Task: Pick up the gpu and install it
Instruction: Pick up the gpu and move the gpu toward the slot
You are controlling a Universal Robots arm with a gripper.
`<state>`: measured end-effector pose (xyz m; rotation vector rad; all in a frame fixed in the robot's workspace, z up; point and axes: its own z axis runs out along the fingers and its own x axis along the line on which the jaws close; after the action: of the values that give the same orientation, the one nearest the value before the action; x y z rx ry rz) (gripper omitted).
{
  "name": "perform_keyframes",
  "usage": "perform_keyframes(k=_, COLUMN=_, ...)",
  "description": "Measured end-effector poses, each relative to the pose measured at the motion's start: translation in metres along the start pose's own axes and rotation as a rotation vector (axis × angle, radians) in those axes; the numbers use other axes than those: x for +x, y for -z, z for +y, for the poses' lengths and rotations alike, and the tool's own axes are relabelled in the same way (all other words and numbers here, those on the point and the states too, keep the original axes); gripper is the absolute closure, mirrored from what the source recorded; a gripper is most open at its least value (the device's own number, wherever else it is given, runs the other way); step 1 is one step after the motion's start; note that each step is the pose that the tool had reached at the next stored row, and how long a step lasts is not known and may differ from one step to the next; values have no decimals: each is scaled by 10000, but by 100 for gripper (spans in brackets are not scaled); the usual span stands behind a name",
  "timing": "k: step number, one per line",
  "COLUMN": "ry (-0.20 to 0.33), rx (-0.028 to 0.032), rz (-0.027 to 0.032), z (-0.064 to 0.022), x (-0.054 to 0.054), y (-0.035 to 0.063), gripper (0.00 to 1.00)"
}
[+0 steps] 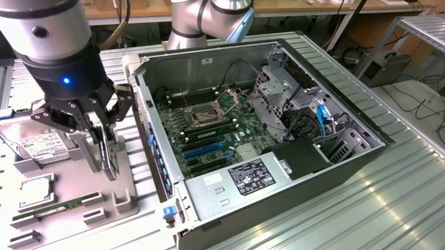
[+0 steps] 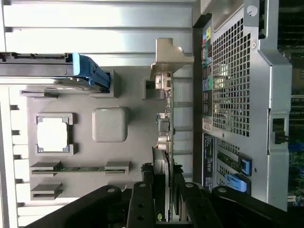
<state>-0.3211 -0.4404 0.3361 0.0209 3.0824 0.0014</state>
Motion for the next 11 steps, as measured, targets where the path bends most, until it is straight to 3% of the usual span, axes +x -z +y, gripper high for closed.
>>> perform_keyframes(k=8, ry=33, rx=-6, rz=24, z=-61, x=-97, y=487, gripper=74)
perform_keyframes(k=11, ry=39, rx=-10, rz=33, z=-91, x=-145, y=620, gripper=74)
